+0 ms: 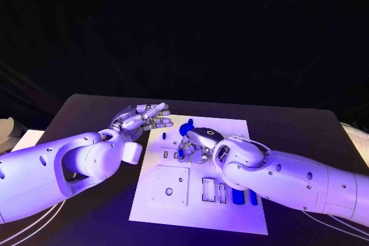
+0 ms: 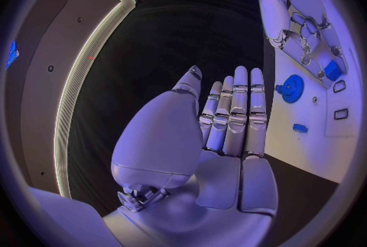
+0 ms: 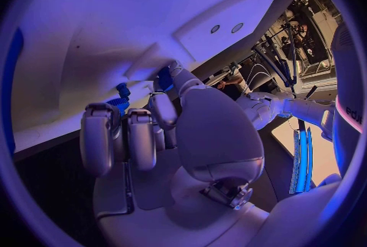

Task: Assemble the parts on the task board

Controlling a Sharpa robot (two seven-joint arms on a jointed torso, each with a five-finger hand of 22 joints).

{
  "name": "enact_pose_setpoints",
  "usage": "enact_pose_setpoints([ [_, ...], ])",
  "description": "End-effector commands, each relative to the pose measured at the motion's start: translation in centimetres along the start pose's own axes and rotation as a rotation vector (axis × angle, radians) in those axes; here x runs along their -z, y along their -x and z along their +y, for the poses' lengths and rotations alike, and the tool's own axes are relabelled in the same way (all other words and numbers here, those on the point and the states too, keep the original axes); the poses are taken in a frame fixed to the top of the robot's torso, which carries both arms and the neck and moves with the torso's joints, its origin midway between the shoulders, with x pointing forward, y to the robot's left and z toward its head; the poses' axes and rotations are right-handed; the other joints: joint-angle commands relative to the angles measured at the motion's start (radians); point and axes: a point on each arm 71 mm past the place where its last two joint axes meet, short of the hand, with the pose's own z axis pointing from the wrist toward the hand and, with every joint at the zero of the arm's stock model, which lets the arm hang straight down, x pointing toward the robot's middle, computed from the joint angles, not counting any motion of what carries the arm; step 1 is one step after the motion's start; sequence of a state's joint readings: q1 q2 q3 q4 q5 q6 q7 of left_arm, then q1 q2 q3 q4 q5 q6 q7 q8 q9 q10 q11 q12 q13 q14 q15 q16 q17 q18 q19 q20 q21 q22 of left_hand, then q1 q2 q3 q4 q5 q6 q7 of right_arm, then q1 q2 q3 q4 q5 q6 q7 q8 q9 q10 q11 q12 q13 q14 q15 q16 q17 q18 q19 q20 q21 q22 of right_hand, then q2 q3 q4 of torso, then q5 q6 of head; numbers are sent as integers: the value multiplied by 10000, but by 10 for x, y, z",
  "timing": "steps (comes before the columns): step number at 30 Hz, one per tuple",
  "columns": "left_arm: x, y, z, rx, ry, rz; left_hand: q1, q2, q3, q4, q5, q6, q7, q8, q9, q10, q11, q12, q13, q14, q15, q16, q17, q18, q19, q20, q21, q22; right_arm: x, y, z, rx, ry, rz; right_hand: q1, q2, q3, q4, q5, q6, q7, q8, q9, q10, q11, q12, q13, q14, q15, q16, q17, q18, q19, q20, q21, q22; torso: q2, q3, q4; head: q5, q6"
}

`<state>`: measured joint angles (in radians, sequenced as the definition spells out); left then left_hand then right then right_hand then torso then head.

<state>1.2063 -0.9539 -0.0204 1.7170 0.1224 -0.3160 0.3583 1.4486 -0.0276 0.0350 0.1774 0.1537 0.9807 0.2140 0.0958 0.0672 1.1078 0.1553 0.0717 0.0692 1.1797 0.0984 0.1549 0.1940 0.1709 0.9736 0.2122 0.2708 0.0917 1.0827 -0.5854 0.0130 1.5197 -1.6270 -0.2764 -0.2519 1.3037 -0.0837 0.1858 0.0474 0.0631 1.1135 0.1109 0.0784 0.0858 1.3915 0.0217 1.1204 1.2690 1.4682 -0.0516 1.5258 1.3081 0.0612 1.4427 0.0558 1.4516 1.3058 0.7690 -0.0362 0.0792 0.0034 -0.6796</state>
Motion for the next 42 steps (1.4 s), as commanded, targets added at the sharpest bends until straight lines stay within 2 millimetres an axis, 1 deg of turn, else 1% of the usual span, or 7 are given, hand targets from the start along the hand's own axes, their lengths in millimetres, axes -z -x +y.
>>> enact_pose_setpoints([
  [1,0,-2,-1,89,-36,211,92,17,4,-39,-57,32,59,-31,-5,41,27,-58,-6,14,60,-64,9,129,23,40,-38,-17,4,-16,-9,479,-576,948,-13,-154,-77,32,-15,-126,46,-69,-46,1,73,-53,21,836,91,-42,1760,-50,-21,66,-58,-20,3,2,9,-9,-14],
  [12,-1,-2,0,88,-24,207,92,17,4,-39,-57,32,59,-31,-5,41,27,-58,-6,14,60,-64,9,129,23,40,-38,-17,5,-15,-8,465,-581,773,-203,-297,-307,238,-13,-256,79,-101,-83,-82,118,-183,-73,823,136,-79,1707,-45,-26,121,-74,-36,0,-3,3,-30,-12],
  [24,-1,-2,0,91,-1,216,92,17,4,-39,-57,32,59,-31,-5,41,27,-58,-6,14,60,-64,9,129,23,40,-38,-17,5,-7,-7,2,-463,-454,-385,-580,-1047,874,123,-628,143,-114,-141,-539,186,-990,-678,784,190,-193,1549,-45,-11,171,-85,-37,1,-3,7,-51,-5],
  [26,-1,-2,0,98,3,235,98,14,7,-52,-60,29,61,-38,-6,40,28,-61,-7,16,60,-77,15,129,24,40,-42,-22,5,-5,-6,-162,-306,-700,-341,-657,-1268,1087,164,-818,194,-135,-173,-705,228,-1259,-893,764,222,-248,1469,-33,-45,195,-125,-107,3,-3,6,-51,-2],
  [30,-1,-2,0,102,2,243,98,14,7,-53,-60,28,61,-39,-6,40,29,-62,-7,16,60,-77,15,129,24,40,-42,-22,7,-1,-2,-636,374,-1299,279,-895,-2179,2144,357,-1509,360,-80,-192,-1124,413,-1709,-1402,728,380,-363,1319,7,-127,316,-232,-272,1,-11,12,-57,0],
  [34,-1,-1,0,97,25,227,99,13,7,-55,-61,25,63,-42,-7,37,30,-64,-8,16,61,-80,17,129,24,40,-43,-24,10,4,2,-1346,1374,-1757,582,-790,-2257,2422,393,-1677,424,-112,-204,-1124,433,-1586,-1407,724,391,-381,1300,6,-140,355,-250,-301,-4,1,17,-36,15],
  [42,-2,2,1,6,236,171,84,5,3,-110,-77,-38,88,-103,-12,-47,45,-84,-19,209,29,-32,107,139,171,11,22,-14,27,23,4,-3023,3192,-1847,677,-343,-2470,2394,16,-1919,508,-117,-199,-1329,517,-1633,-1570,645,467,-557,1056,52,-264,424,-378,-525,-15,-7,5,6,19],
])
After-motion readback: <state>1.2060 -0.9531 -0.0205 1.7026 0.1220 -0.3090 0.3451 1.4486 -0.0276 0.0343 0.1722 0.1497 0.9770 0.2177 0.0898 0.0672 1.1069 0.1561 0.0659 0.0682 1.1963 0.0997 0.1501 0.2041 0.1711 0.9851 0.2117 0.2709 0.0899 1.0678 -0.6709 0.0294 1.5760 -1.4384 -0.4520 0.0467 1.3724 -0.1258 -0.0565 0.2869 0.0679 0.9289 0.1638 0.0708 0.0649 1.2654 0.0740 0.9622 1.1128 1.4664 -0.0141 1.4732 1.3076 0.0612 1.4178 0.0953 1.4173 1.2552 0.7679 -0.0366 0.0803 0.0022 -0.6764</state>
